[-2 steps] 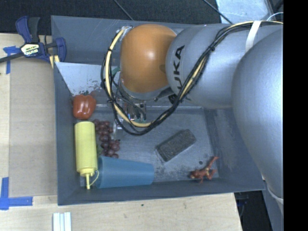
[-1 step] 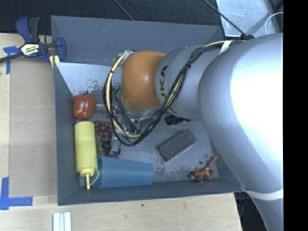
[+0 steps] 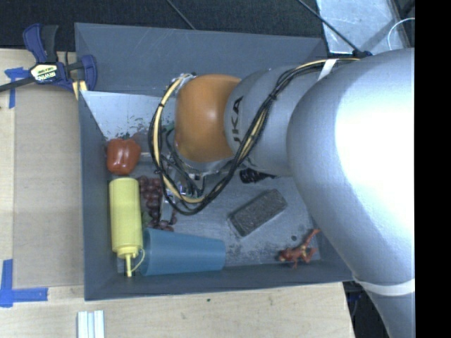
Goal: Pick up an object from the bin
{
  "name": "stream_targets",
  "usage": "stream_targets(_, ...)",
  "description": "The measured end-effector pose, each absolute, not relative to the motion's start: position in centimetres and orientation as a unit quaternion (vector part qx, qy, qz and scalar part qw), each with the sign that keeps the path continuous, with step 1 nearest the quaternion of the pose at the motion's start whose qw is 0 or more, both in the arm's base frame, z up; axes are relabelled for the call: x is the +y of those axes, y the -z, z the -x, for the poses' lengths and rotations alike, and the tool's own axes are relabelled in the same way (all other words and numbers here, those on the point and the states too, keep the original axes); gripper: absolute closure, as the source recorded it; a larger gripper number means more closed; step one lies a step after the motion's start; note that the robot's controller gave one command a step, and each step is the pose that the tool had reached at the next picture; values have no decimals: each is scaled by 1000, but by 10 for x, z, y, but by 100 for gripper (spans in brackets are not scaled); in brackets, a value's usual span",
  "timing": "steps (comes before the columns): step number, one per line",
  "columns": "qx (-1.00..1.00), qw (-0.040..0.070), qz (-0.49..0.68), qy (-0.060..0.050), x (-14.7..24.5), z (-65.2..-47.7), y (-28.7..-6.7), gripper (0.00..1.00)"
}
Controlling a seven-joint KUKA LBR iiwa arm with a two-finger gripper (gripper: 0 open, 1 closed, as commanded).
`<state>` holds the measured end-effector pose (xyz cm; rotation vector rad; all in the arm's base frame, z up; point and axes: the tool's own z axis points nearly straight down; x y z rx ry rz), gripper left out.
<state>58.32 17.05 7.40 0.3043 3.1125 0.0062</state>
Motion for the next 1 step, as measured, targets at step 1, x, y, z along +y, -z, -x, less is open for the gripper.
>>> stream_targets(1,996,9,-93,-2,166,-588,-76,0)
